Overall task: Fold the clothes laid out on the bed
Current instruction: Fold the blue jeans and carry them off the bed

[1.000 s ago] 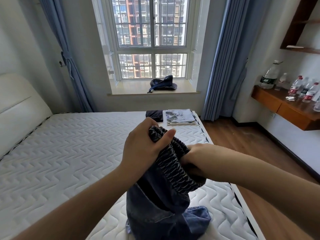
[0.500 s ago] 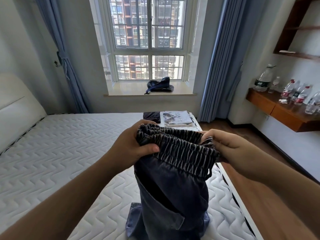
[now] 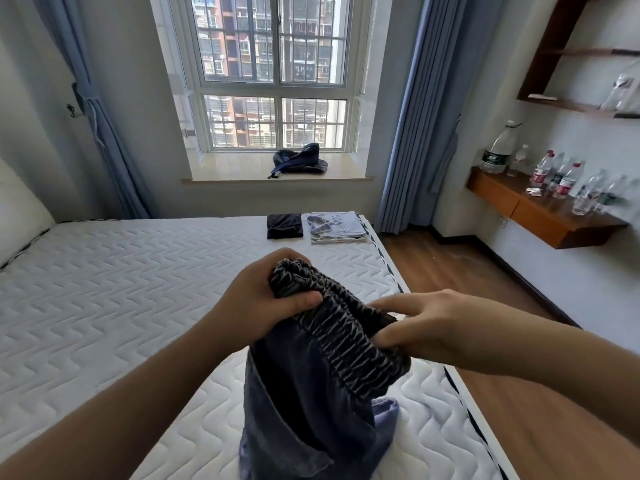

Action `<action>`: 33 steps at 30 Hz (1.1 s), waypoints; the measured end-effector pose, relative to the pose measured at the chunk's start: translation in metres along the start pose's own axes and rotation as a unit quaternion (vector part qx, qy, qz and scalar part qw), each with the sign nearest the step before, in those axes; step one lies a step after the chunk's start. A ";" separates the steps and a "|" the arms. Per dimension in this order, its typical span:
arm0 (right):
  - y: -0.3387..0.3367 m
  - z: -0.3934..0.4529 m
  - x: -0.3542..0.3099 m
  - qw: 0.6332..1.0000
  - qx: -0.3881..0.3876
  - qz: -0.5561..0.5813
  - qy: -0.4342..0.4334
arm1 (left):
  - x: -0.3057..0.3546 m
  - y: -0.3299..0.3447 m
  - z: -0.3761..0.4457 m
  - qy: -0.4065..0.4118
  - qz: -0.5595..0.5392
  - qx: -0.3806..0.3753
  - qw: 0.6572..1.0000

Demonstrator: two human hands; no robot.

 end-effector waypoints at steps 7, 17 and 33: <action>-0.002 -0.006 0.017 0.998 -0.005 -0.063 0.002 | 0.000 0.000 0.000 0.043 0.012 -0.065 0.997; 0.043 -0.020 0.041 0.978 -0.042 0.110 0.171 | -0.004 0.012 -0.001 0.065 0.004 0.049 0.997; -0.004 -0.051 0.098 0.962 0.184 0.047 0.196 | -0.011 0.075 -0.009 0.062 0.000 -0.233 0.971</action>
Point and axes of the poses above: each hand's wrist, its own z-axis towards the middle knuckle, its own y-axis out of the palm, x = y × z, the point moved 9 cm from there along z, towards the middle knuckle, and after that the axes turned 12 degrees about x, right-handed, at the moved point
